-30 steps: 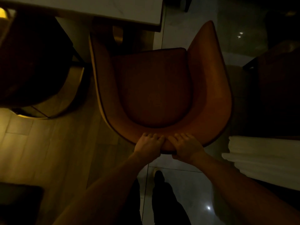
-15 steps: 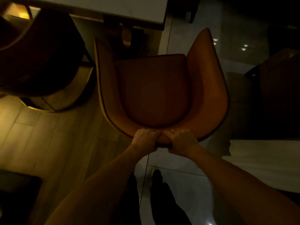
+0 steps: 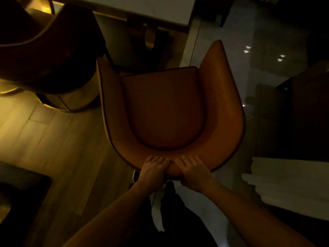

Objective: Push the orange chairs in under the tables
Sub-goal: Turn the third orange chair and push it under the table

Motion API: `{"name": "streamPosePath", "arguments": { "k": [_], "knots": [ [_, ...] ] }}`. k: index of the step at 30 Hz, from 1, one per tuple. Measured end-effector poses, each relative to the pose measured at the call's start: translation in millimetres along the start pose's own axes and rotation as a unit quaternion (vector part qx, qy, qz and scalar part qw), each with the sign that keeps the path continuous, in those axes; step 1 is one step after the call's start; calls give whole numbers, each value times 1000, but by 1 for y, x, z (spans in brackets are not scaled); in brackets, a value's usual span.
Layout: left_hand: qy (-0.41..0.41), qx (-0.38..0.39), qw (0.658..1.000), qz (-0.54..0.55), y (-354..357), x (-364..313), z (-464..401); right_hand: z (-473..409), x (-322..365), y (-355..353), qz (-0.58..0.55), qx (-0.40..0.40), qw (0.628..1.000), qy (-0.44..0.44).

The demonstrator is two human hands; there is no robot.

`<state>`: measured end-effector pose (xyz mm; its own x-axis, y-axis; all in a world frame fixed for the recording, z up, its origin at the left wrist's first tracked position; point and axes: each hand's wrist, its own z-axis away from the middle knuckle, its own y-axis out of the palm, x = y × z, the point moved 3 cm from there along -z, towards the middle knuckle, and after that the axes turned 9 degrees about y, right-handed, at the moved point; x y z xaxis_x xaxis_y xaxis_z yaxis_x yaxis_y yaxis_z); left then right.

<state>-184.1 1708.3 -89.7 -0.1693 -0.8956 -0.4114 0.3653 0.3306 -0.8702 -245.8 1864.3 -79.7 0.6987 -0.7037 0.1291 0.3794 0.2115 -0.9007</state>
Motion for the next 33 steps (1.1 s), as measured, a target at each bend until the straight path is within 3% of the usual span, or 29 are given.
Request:
{"name": "streamPosePath", "arguments": {
  "k": [6,14,20,27,33],
  "knots": [
    [12,-33,999,-30,-1,-10,6,9,-19,-5,-8,-28,998,-59],
    [17,-10,999,-28,6,-47,-18,18,-97,-15,55,57,997,-12],
    [-56,49,997,-29,2,-55,-36,6,-106,-9,77,99,992,-23],
    [3,87,996,7,-5,-44,-42,2,-102,-12,79,117,990,-14],
    [46,43,998,18,-20,-37,-36,0,-84,-20,67,116,991,17]
  ]
}}
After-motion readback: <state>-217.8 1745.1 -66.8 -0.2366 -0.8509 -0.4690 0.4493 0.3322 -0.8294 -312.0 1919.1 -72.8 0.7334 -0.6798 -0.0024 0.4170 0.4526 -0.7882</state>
